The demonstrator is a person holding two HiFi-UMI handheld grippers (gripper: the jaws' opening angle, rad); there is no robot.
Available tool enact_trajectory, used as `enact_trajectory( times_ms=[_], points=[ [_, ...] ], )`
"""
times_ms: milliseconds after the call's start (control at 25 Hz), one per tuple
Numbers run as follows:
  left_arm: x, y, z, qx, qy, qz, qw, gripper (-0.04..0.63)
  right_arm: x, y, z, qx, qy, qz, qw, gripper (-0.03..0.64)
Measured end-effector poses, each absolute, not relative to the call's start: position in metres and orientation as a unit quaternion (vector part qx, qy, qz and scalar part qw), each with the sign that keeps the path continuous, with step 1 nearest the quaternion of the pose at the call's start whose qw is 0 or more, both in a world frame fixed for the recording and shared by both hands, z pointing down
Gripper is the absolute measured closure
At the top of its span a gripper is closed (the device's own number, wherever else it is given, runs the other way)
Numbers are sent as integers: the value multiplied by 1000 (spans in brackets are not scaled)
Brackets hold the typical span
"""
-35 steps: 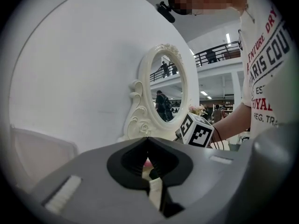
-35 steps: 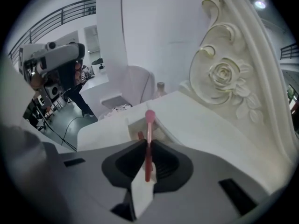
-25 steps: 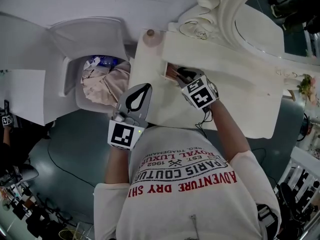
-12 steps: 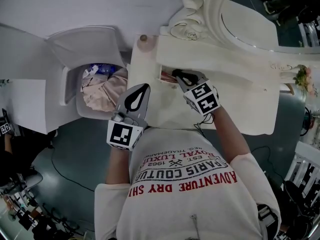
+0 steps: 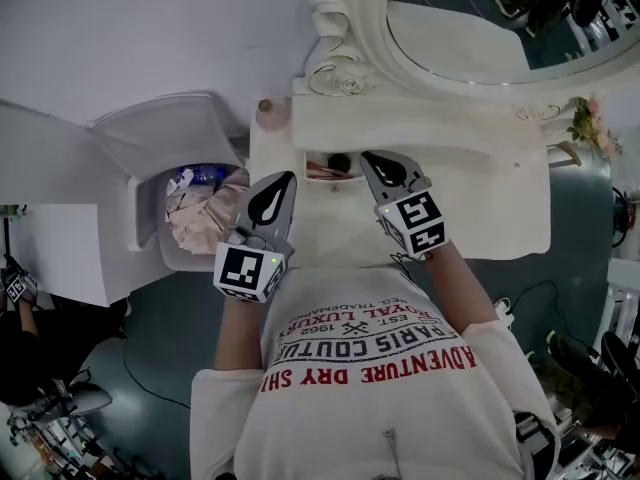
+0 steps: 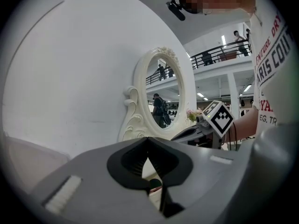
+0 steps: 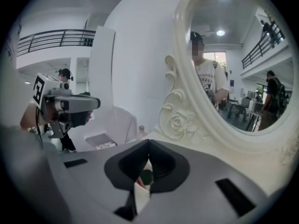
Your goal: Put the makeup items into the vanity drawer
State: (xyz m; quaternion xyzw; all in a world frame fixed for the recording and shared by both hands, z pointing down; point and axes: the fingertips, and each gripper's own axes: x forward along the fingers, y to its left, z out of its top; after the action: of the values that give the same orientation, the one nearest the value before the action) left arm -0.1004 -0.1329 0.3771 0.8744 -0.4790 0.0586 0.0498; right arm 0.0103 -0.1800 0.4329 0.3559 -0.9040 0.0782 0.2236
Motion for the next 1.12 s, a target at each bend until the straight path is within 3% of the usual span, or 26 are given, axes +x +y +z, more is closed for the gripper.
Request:
enact_trajectory(
  times_ms=[480, 1120],
  points=[
    [-88, -146, 351, 883, -465, 59, 22, 586, 58, -177, 366, 434, -893, 46, 110, 609],
    [-81, -144, 333, 881, -469, 61, 5, 586, 61, -169, 359, 426, -898, 18, 109, 611]
  ],
)
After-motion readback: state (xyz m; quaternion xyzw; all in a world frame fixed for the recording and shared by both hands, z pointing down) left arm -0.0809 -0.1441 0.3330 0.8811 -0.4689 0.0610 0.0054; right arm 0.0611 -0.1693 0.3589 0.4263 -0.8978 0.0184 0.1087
